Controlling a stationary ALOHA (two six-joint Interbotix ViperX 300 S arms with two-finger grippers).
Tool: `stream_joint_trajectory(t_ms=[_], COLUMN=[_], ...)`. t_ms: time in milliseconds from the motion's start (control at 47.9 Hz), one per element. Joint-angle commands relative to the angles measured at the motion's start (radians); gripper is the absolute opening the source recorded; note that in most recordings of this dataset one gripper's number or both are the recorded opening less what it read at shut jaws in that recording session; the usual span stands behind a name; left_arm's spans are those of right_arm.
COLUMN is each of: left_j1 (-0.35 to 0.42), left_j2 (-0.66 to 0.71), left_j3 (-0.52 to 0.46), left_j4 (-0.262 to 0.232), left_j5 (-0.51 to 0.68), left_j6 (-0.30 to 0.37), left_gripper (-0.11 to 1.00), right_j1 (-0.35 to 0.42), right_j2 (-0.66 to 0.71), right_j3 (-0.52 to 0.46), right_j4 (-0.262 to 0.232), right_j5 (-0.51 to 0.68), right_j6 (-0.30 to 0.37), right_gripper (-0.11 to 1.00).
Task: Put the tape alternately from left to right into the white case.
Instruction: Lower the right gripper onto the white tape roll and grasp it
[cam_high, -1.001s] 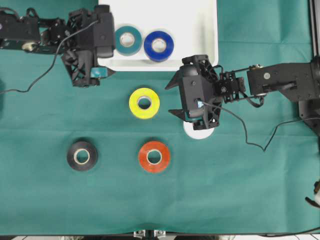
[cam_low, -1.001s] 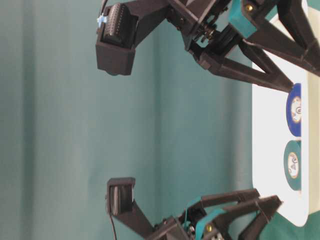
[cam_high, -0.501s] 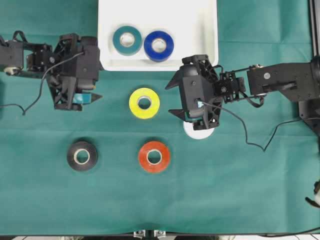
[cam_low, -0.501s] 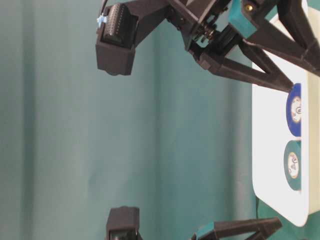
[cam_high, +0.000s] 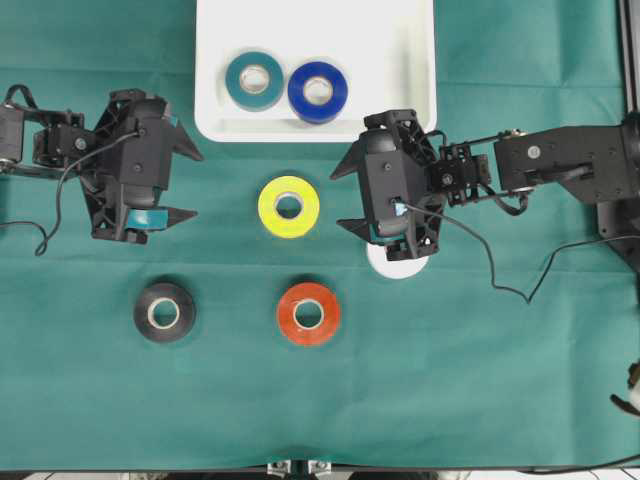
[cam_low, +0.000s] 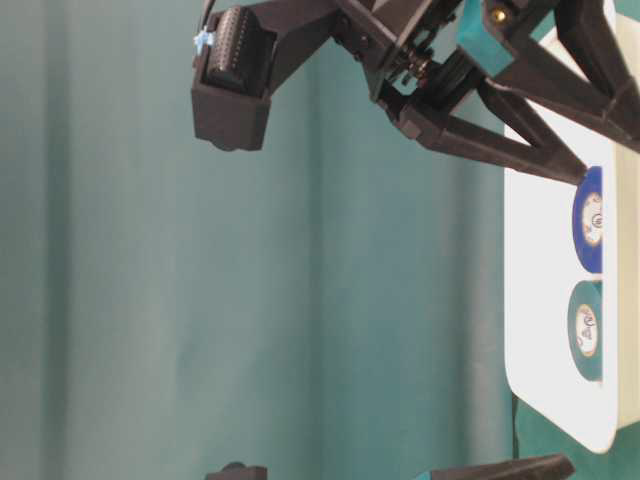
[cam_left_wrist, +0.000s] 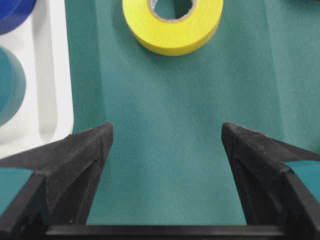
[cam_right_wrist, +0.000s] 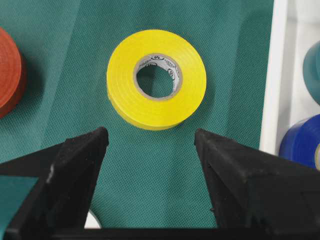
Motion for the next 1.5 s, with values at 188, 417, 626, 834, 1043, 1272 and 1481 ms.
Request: stream_joint_trajectory(t_ms=[188,417,626,834,1043,1272,1481], left_j1=[-0.003,-0.003,-0.003,-0.003,-0.003,-0.003,-0.003], left_j2=[-0.017,-0.017,-0.017,-0.017,-0.017,-0.014,-0.012], left_j3=[0.014,0.018,0.020,0.018,0.014,0.015,0.014], left_j4=[-0.003,-0.003,-0.003,-0.003,-0.003,-0.003,-0.003], left_j5=[-0.043,-0.043,-0.043,-0.043,-0.043,-0.043,-0.043], left_j6=[0.000,-0.002,-0.006,-0.015,-0.017,-0.017,-0.018], left_gripper=[0.82,0.82,0.82,0.82,0.82,0.82,0.82], right_j1=[0.003,0.008,0.032,0.052,0.052,0.066,0.071], right_j2=[-0.025,-0.025,-0.046,-0.086,-0.086,-0.080,-0.048], right_j3=[-0.009,0.002,0.041,0.086,0.130,0.155,0.160], right_j4=[0.000,0.000,0.009,0.031,0.026,0.025,0.025], right_j5=[-0.008,0.009,0.054,0.049,0.048,0.037,0.029], right_j6=[0.002,0.002,0.003,0.020,0.118,0.163,0.167], right_gripper=[0.78,0.78,0.78,0.78,0.78,0.78,0.78])
